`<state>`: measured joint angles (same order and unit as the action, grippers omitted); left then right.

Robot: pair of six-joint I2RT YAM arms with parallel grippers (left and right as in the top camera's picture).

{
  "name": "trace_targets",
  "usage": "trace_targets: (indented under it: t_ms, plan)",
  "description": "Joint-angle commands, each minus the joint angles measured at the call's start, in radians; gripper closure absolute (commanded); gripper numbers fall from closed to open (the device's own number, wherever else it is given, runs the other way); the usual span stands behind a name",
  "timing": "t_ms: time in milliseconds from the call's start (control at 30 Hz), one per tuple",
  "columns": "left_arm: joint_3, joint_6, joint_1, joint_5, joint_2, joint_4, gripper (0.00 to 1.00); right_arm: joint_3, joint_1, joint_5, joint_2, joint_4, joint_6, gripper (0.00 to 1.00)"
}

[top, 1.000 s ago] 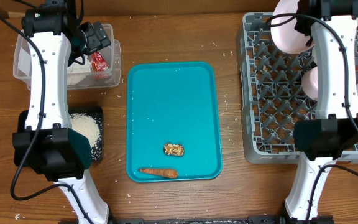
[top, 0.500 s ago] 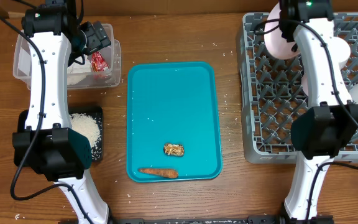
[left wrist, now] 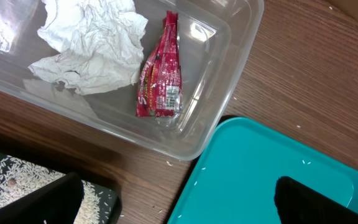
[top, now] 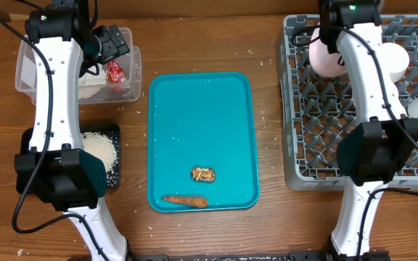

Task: Sort waste into correct bins and load items into the dishwasher
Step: 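Lower the plate upright into the dish rack and release it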

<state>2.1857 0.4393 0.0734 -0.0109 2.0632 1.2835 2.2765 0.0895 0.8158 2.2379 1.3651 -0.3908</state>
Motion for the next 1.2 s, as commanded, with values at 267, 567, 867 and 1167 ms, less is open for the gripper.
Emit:
trace_targets:
  t_ms: [267,567,867,1167]
  plan:
    - [0.01,0.011,-0.005,0.011,-0.004,-0.001,0.0,-0.003,0.113,-0.003,-0.01,0.021,-0.003,0.38]
    - [0.01,0.011,-0.005,0.011,-0.004,-0.001,0.0,-0.003,0.1,-0.387,-0.195,0.032,-0.006,0.31]
    - [0.01,0.011,-0.005,0.011,-0.004,-0.001,0.0,-0.003,0.06,-0.754,-0.355,0.051,-0.002,0.0]
    - [0.01,0.011,-0.005,0.011,-0.004,-0.001,0.0,-0.012,0.033,-0.595,-0.356,0.13,-0.013,0.0]
